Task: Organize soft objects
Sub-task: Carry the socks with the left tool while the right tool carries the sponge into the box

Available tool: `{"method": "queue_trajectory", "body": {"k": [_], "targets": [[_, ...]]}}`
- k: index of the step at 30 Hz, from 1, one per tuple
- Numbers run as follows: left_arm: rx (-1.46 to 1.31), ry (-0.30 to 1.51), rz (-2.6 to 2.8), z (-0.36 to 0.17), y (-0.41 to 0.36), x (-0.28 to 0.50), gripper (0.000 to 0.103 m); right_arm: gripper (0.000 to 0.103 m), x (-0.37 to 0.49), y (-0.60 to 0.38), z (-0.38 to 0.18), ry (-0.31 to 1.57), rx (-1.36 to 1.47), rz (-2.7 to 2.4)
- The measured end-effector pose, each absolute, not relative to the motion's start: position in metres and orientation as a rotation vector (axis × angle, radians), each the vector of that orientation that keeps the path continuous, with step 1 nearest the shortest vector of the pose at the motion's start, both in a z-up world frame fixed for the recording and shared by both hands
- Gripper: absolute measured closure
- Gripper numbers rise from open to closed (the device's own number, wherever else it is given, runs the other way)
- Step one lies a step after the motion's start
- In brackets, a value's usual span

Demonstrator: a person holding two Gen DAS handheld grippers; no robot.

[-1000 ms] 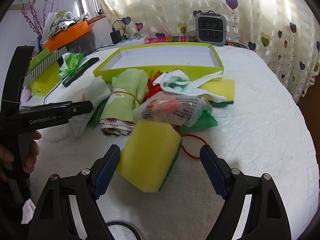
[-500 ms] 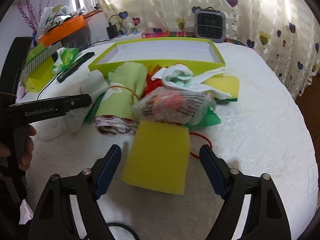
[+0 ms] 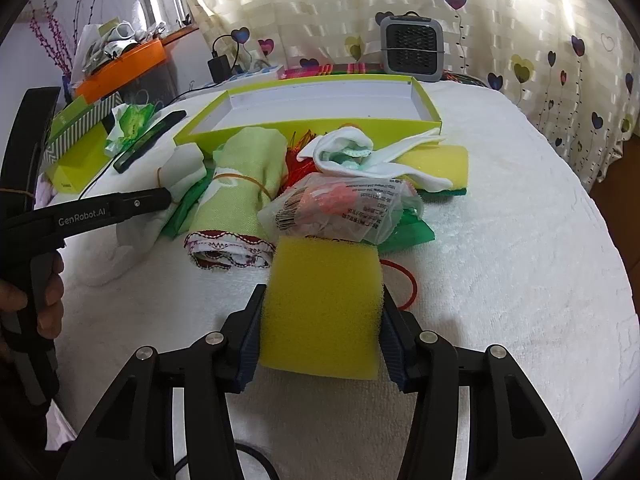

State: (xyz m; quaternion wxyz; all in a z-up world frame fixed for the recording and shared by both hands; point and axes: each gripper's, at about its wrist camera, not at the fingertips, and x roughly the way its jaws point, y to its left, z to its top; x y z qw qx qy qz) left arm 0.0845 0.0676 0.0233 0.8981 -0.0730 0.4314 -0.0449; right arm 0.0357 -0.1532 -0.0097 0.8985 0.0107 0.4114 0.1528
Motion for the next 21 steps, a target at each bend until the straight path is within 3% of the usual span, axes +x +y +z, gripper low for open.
{"method": "queue_trajectory", "body": {"k": [21], "targets": [[-0.198, 0.827, -0.087, 0.056, 0.085, 0.071, 0.077, 0.052, 0.025, -0.166, 0.013, 0.785, 0.047, 0.322]]}}
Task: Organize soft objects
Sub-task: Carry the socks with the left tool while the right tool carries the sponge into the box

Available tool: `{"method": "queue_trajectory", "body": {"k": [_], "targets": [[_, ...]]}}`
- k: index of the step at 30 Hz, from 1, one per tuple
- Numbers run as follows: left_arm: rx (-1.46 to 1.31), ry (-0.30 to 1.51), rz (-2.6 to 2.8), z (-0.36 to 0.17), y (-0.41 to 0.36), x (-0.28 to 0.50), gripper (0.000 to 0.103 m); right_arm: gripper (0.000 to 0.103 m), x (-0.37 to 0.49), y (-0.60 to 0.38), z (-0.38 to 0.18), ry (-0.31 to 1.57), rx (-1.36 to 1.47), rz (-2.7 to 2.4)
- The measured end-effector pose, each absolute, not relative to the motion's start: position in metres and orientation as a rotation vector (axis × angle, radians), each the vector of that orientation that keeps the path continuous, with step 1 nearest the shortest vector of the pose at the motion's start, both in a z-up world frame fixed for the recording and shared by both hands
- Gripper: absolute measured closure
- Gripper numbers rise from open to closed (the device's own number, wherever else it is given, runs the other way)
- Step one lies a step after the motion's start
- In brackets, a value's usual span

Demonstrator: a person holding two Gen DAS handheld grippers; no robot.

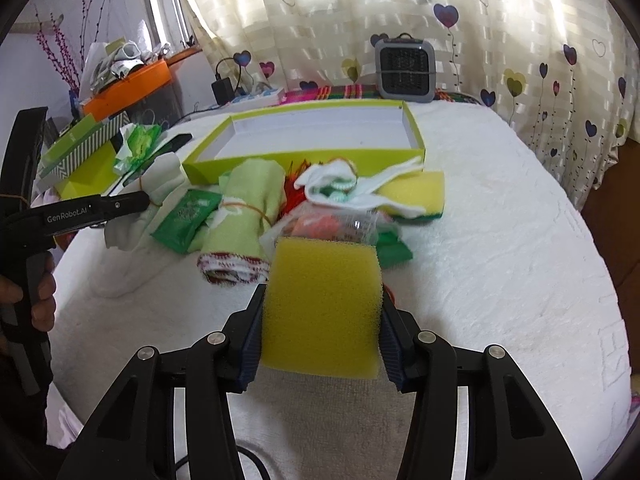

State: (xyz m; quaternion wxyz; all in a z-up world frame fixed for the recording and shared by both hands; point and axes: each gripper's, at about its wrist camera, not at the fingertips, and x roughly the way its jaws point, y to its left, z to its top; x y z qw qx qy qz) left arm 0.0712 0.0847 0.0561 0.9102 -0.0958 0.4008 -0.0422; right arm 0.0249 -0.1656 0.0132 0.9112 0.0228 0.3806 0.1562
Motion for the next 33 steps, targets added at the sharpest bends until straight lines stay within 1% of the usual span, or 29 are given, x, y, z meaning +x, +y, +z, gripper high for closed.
{"method": "queue_trajectory", "body": {"k": [8, 16, 25, 33], "targets": [[-0.19, 0.8, -0.111, 0.071, 0.082, 0.082, 0.077, 0.052, 0.036, -0.174, 0.037, 0.735, 0.058, 0.314], [-0.179, 0.792, -0.124, 0.083, 0.078, 0.107, 0.077, 0.052, 0.058, -0.179, 0.05, 0.737, 0.059, 0.312], [-0.16, 0.798, -0.133, 0.086, 0.072, 0.149, 0.077, 0.052, 0.105, -0.183, 0.064, 0.756, 0.065, 0.335], [-0.161, 0.844, -0.122, 0.074, 0.072, 0.189, 0.077, 0.052, 0.158, -0.174, 0.066, 0.786, 0.041, 0.341]]}}
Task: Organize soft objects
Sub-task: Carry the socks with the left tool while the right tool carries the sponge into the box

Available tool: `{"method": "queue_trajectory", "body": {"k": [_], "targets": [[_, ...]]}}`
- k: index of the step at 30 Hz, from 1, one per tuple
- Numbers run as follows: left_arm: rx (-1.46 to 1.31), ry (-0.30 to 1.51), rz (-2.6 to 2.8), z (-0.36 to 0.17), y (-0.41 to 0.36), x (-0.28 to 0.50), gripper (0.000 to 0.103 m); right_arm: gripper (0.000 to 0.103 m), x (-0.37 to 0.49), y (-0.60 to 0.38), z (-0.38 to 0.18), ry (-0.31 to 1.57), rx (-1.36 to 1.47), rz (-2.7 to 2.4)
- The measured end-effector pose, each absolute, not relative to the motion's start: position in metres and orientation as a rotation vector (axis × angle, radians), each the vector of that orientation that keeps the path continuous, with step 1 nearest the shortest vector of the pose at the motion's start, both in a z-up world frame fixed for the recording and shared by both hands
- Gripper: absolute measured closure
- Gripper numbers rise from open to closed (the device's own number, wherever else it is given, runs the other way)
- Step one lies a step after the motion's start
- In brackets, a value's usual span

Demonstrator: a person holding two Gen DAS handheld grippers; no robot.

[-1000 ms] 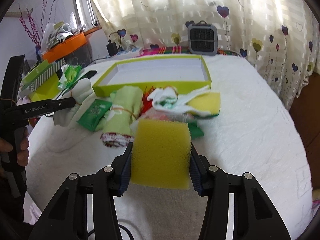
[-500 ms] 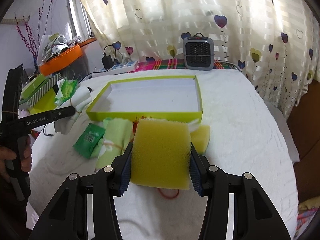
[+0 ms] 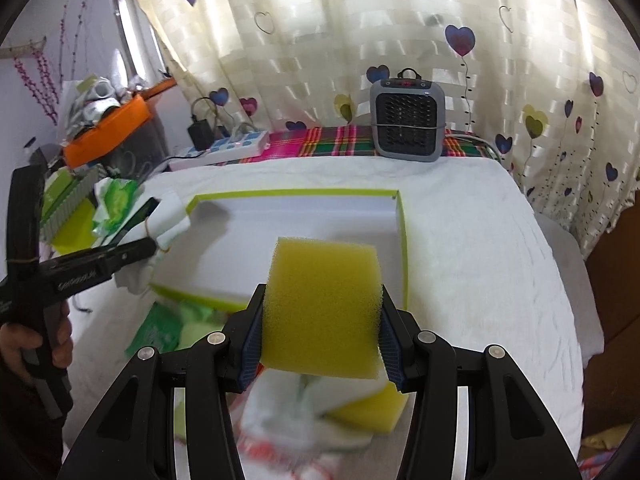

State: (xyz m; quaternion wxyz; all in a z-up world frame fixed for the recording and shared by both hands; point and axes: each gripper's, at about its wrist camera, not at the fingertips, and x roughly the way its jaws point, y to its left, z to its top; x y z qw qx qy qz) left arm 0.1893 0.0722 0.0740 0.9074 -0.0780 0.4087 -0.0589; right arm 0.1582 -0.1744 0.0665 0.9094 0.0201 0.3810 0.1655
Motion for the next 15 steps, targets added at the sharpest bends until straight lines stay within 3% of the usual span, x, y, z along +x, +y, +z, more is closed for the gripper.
{"method": "queue_trajectory", "body": {"k": [15], "targets": [[-0.092, 0.9, -0.093, 0.047, 0.06, 0.245, 0.077, 0.052, 0.257, -0.162, 0.03, 0.943, -0.004, 0.335]]}}
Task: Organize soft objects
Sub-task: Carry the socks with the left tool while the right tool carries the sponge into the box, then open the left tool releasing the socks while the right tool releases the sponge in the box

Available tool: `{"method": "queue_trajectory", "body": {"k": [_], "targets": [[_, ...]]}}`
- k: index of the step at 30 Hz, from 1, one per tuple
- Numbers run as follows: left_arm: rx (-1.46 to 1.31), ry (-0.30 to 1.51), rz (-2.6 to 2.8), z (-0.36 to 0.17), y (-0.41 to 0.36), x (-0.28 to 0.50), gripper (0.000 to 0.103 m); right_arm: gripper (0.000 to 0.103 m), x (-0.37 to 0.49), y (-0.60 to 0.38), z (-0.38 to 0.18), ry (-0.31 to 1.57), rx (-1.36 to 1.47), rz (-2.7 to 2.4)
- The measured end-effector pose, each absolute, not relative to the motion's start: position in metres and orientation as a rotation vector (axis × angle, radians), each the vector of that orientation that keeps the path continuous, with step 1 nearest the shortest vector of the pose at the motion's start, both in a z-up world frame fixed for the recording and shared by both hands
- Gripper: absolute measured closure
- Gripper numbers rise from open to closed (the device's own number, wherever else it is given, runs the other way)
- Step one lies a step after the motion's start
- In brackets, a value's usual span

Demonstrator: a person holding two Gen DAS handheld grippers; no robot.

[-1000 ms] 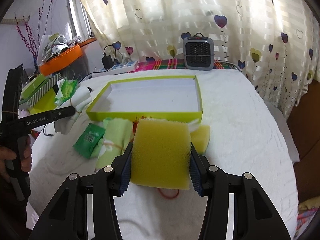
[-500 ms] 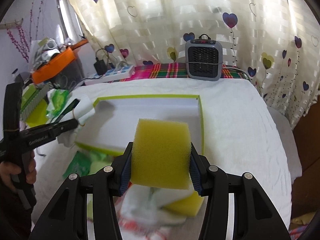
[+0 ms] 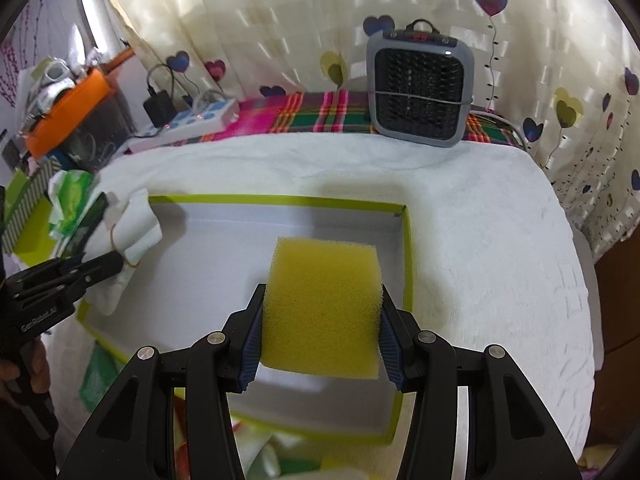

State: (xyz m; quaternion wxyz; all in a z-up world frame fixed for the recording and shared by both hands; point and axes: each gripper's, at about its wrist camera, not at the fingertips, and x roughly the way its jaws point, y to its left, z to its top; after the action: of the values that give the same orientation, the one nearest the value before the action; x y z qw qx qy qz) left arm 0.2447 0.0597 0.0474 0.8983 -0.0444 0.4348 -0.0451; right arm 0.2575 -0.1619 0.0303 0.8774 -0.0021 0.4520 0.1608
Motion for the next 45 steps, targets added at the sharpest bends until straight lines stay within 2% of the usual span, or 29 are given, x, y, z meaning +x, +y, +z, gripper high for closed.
{"method": "queue_trajectory", "body": {"k": [20, 27, 33, 45], "targets": [[-0.112, 0.939, -0.108, 0.03, 0.059, 0.258, 0.075, 0.052, 0.294, -0.145, 0.012, 1.003, -0.075, 0.335], [-0.126, 0.94, -0.135, 0.03, 0.058, 0.258, 0.067, 0.05, 0.296, -0.143, 0.006, 1.026, -0.096, 0.33], [-0.136, 0.937, -0.149, 0.032, 0.057, 0.257, 0.056, 0.041, 0.295, -0.144, 0.008, 1.014, -0.09, 0.327], [-0.148, 0.913, -0.143, 0.044, 0.061, 0.243, 0.049, 0.035, 0.283, -0.149, 0.016, 0.978, -0.058, 0.342]]}}
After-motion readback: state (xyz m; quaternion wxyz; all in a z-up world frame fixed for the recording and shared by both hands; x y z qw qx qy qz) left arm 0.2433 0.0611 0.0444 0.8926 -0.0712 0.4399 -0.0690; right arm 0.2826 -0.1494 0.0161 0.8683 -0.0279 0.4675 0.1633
